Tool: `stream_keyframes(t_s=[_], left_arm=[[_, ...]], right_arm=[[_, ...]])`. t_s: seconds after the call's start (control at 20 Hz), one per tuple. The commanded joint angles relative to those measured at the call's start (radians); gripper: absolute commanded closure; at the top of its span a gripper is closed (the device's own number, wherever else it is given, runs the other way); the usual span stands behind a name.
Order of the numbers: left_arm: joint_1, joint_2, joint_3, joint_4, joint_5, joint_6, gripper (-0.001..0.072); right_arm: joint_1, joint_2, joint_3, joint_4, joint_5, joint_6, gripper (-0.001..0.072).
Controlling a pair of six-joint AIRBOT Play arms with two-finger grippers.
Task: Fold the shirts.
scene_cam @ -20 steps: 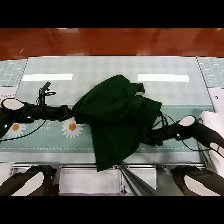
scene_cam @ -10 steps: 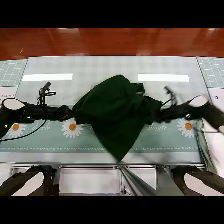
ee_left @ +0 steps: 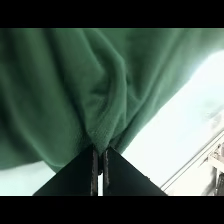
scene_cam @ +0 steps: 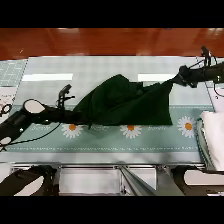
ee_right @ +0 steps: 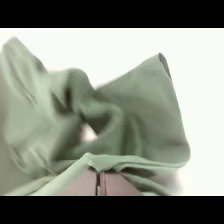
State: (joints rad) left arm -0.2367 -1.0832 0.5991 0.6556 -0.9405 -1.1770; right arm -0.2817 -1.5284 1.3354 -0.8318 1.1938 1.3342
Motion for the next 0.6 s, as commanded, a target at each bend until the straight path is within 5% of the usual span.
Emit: stream_keyframes(t_s=[0.0,0.05,0.1,0.15,0.25,0.45,0.55], left_arm=[[-0.108,-0.005,0.0,0.0,0.135,-0.041,0.0688],[-0.105,-0.005,0.0,0.0,0.147,-0.04,0.0687],[-0.094,-0.005,0.0,0.0,0.147,-0.04,0.0687],[-0.075,-0.004,0.0,0.0,0.145,-0.04,0.0655],[-0.012,-0.004,0.012,0.018,0.086,-0.043,0.0216],[0.291,0.007,0.132,0.109,-0.29,-0.036,0.0207],[0.473,0.038,0.135,0.108,-0.294,-0.046,0.0207]], right_arm=[[0.019,-0.098,0.109,0.036,0.014,0.038,0.0689],[0.024,-0.106,0.109,0.036,0.027,0.039,0.0689],[0.023,-0.108,0.109,0.034,0.045,0.049,0.0607],[0.022,-0.105,0.109,0.032,0.075,0.06,0.0344],[-0.011,-0.093,0.127,0.011,0.185,0.047,0.0297],[-0.15,0.031,0.109,-0.165,0.312,0.021,0.0298],[-0.233,0.143,-0.024,-0.207,0.225,0.06,0.0298]])
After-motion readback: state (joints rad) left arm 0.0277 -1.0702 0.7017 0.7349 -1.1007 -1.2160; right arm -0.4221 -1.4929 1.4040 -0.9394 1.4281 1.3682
